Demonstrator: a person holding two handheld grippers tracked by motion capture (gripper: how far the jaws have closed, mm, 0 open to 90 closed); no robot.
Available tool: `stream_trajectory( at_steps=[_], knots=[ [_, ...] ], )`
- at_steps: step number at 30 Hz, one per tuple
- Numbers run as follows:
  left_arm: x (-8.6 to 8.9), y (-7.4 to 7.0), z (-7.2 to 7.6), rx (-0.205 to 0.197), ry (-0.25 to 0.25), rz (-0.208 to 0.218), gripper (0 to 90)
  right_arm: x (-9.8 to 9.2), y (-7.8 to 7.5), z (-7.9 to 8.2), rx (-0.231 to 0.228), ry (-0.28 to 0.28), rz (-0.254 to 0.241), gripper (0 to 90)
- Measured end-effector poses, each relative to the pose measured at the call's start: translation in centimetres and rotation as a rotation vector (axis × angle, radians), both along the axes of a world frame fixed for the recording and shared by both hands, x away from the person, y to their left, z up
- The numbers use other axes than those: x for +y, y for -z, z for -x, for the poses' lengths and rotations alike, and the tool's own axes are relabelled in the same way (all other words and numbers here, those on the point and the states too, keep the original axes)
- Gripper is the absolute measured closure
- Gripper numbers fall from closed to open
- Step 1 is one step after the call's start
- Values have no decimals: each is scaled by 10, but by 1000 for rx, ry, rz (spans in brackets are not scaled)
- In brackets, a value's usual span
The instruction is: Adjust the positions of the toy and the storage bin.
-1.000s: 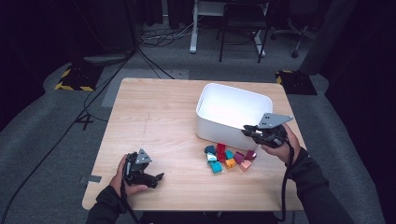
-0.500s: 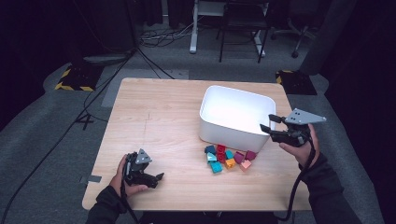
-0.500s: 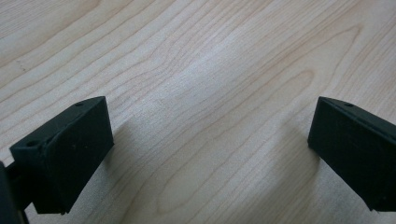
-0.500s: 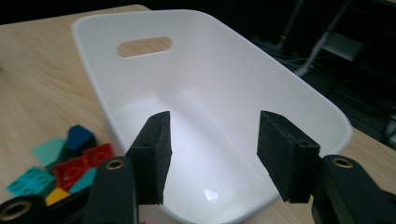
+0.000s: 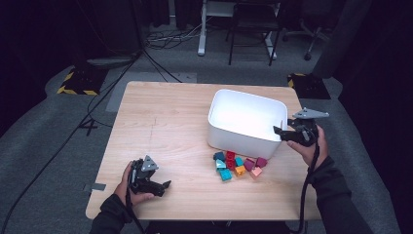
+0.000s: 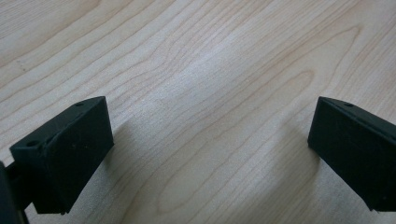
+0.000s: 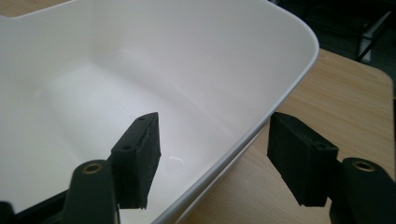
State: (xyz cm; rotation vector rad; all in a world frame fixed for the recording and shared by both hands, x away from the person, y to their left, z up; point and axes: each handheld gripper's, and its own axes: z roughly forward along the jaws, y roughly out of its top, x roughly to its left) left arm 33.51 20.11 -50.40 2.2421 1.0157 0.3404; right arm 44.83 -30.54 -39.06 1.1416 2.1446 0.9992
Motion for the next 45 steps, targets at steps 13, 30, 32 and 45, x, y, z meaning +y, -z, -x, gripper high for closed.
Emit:
stream_trajectory(
  at_steps=[13, 30, 32, 45],
  knots=[
    [0, 0, 0, -3, -1, 0, 3, 16, 5, -10, 9, -22, -33, 400],
    [0, 0, 0, -2, -1, 0, 3, 11, -10, 3, -25, -67, -53, 395],
    [0, 0, 0, -2, -1, 0, 3, 9, -13, 8, -33, -80, -50, 395],
    [0, 0, 0, -10, -10, -3, 5, 0, -18, 49, -115, -135, -88, 383]
  ],
)
